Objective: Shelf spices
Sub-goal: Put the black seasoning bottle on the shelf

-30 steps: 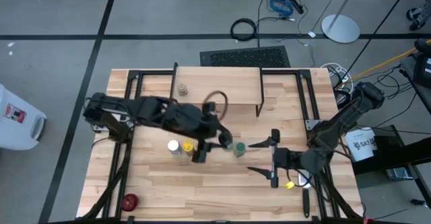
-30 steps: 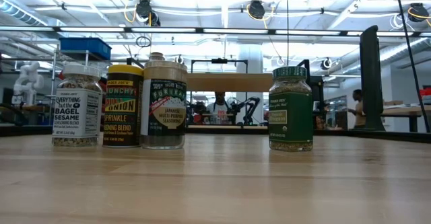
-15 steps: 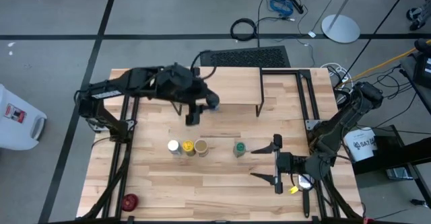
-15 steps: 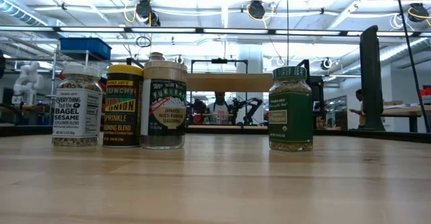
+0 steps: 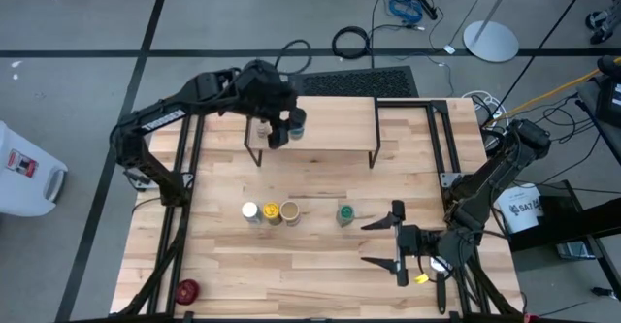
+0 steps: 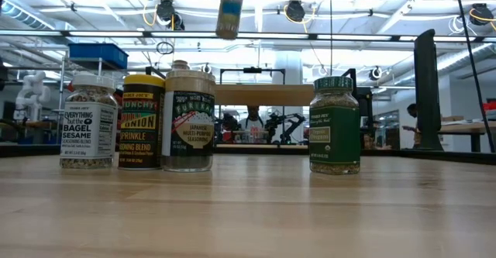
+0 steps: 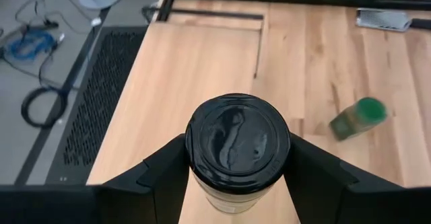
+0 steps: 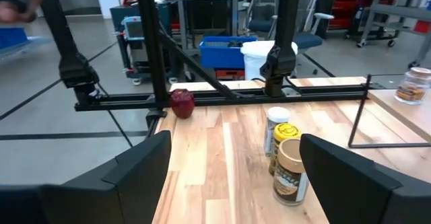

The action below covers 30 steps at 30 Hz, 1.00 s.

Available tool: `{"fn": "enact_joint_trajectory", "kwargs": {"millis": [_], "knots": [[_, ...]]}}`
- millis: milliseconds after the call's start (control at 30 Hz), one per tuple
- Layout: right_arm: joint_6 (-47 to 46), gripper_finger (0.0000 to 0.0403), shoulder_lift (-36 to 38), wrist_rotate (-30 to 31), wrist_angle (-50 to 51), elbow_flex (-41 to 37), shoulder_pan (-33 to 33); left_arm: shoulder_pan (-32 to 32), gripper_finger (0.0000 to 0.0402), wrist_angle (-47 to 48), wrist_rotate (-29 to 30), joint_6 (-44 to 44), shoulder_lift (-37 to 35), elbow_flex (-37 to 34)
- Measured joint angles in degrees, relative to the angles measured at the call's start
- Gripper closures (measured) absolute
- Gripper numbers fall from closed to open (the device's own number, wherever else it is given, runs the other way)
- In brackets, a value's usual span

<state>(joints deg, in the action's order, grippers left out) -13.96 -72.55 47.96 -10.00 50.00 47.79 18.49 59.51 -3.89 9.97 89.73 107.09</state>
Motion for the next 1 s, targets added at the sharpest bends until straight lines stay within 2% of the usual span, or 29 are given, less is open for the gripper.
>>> {"fn": "enact_joint_trajectory", "kwargs": {"millis": [200, 467, 567, 1000], "knots": [[0.0, 0.0088, 0.0, -0.3, 0.0, 0.0, 0.0, 5.2, 0.0184, 0.8, -2.1, 1.4, 0.0, -2.8], [-0.4, 0.0088, 0.0, -0.6, 0.0, 0.0, 0.0, 11.2, 0.0184, 0.5, -9.8, 2.5, -0.4, -7.3], [-0.4, 0.0088, 0.0, -1.5, 0.0, 0.0, 0.0, 12.0, 0.0184, -2.4, -12.1, 3.1, -0.8, -9.4], [-1.0, 0.0088, -0.1, -1.8, 0.1, 0.0, 0.0, 13.6, 0.0184, -5.3, -12.5, 5.8, -1.6, -15.4]]}}
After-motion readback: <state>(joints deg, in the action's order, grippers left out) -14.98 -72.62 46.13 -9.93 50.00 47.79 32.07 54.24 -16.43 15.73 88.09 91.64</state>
